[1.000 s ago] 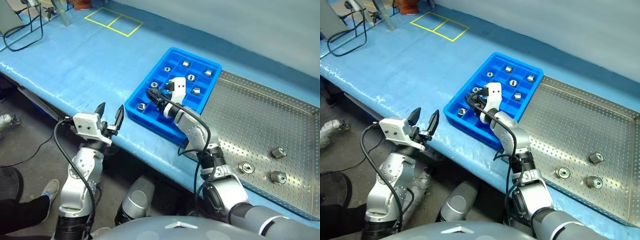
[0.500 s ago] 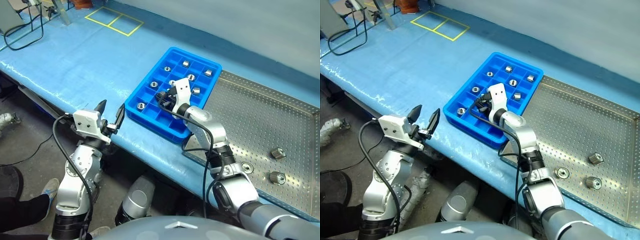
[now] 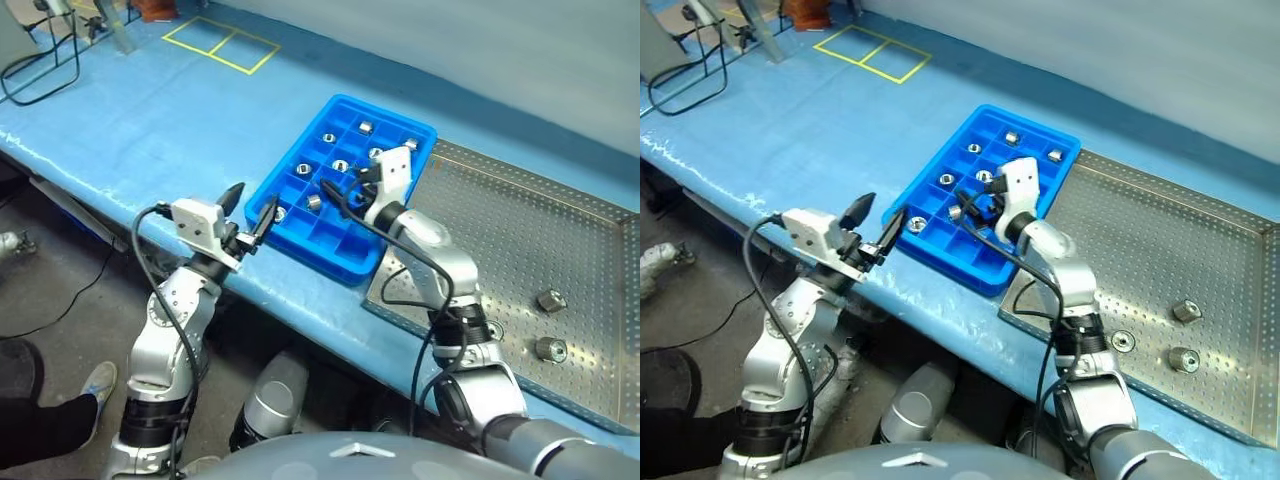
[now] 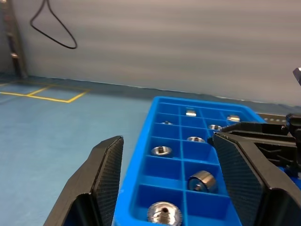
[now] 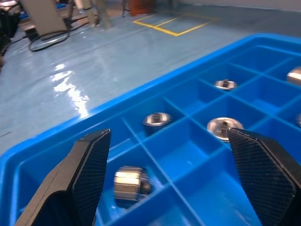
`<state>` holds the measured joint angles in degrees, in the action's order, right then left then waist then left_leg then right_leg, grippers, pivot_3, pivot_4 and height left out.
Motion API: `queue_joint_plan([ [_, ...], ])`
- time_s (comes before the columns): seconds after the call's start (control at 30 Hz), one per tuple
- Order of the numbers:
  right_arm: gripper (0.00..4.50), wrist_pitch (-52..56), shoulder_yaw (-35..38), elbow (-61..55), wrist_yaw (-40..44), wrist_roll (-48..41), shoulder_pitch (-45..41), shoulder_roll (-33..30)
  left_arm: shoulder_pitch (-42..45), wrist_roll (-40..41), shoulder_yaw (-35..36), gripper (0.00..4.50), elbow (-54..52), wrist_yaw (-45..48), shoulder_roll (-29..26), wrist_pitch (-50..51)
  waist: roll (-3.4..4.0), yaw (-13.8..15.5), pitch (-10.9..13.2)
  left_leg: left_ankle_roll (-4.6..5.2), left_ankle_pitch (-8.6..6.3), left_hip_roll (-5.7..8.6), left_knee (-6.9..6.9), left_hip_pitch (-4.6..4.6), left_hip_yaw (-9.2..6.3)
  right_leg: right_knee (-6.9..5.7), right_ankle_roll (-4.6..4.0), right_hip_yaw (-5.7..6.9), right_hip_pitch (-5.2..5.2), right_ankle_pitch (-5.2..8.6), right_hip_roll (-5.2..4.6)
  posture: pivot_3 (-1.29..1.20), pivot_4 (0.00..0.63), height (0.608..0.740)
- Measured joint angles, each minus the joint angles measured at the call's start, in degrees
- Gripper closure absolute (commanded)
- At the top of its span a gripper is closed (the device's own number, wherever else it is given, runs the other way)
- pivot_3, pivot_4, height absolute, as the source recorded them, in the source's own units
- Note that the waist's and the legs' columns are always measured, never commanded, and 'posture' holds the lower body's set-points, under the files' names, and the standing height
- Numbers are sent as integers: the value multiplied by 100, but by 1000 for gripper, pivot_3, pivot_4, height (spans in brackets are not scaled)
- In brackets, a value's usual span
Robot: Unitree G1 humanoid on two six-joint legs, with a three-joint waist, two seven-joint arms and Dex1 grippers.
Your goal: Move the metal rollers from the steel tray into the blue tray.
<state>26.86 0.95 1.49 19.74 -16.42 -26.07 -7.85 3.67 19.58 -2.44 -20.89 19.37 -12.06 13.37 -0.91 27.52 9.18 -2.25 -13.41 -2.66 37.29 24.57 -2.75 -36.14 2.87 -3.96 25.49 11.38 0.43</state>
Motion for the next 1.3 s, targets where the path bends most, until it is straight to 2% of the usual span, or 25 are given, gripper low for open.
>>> queue_joint_plan([
  [0.17, 319, 176, 455, -674, -297, -19, 590, -362, 489, 26, -188, 1152, 552, 385, 63, 5, 32, -576, -20, 5, 1, 1, 3, 0, -1, 0, 0, -6, -8, -30, 1, 155, 150, 740],
  [0.4, 319, 418, 983, -1278, -650, 17, 1175, -792, 852, 77, -332, 1152, 1000, 744, 207, 4, 44, -1756, -26, 22, 3, 2, 11, -29, -3, -1, 0, -24, -46, -37, 3, 89, 150, 740],
  [0.5, 319, 604, 1129, -1335, -766, 24, 1230, -884, 877, 76, -340, 1152, 1095, 824, 242, 3, 46, -2184, -24, 32, -3, 2, 8, -94, -2, 3, -22, -27, -109, -9, 1, 87, 150, 740],
  [0.63, 319, 760, 1370, -1344, -979, -61, 1193, -844, 878, 73, -375, 1152, 1182, 846, 303, 1, 46, -2591, -24, 43, 5, 2, 10, -107, 0, -19, -6, -42, -112, -1, 6, 102, 150, 740],
  [0.8, 319, 1182, 1377, -1140, -1142, -199, 912, -700, 840, 55, -379, 1152, 1182, 840, 333, -5, 45, -2751, -23, 58, 17, 6, 15, -133, 5, -76, -11, -65, -110, 4, 13, 139, 150, 740],
  [1.1, 319, 1983, 1595, -246, -1450, -514, 396, -501, 484, -68, -564, 1152, 1001, 1172, -34, 0, 45, -2713, -23, 75, 28, 15, 14, -132, 16, -76, -7, -85, -109, -1, 11, 183, 150, 740],
  [1.3, 319, 1984, 1519, 265, -1625, -332, 183, -516, 419, -47, -761, 1152, 674, 1566, -216, 20, 46, -2662, -23, 75, 28, 15, 8, -130, 29, -73, -4, -99, -99, -3, 12, 189, 150, 740],
])
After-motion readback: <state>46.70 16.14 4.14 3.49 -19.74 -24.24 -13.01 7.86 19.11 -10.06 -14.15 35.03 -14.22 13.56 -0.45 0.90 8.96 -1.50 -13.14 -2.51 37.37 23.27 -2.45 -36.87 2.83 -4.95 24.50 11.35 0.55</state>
